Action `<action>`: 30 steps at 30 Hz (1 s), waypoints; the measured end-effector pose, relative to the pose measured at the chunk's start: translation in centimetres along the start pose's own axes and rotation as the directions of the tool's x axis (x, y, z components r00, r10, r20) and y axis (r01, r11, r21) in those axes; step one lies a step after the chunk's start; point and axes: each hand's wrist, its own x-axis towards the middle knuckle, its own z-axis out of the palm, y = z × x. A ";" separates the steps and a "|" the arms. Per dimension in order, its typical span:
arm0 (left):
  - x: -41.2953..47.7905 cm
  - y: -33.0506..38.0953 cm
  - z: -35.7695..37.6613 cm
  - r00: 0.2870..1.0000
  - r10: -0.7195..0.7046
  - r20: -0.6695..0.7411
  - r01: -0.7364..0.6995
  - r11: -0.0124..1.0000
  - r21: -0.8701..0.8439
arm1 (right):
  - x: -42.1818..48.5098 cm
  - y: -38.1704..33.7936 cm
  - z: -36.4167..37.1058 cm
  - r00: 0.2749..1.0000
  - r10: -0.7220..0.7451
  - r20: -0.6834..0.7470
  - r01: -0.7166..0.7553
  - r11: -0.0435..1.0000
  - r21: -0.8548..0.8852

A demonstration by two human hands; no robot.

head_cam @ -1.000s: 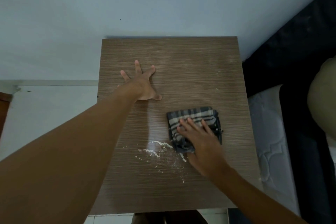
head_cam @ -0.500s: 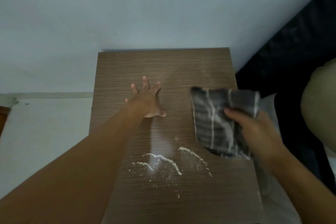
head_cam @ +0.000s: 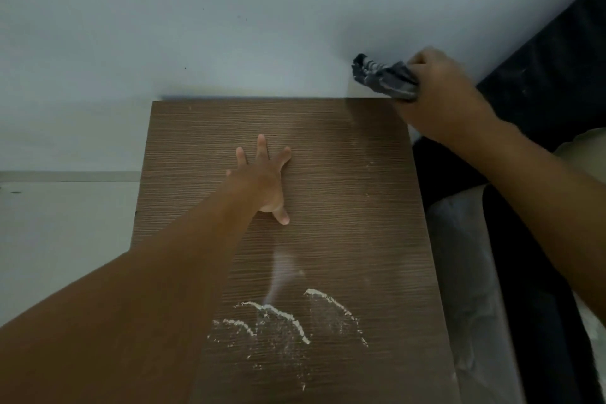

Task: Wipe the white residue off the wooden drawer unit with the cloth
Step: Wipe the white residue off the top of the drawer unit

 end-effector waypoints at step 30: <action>1.1 0.2 -0.2 1.000 0.000 0.007 0.000 0.999 -0.050 | -19.2 -3.0 9.6 0.940 -0.091 0.330 0.033 0.983 0.178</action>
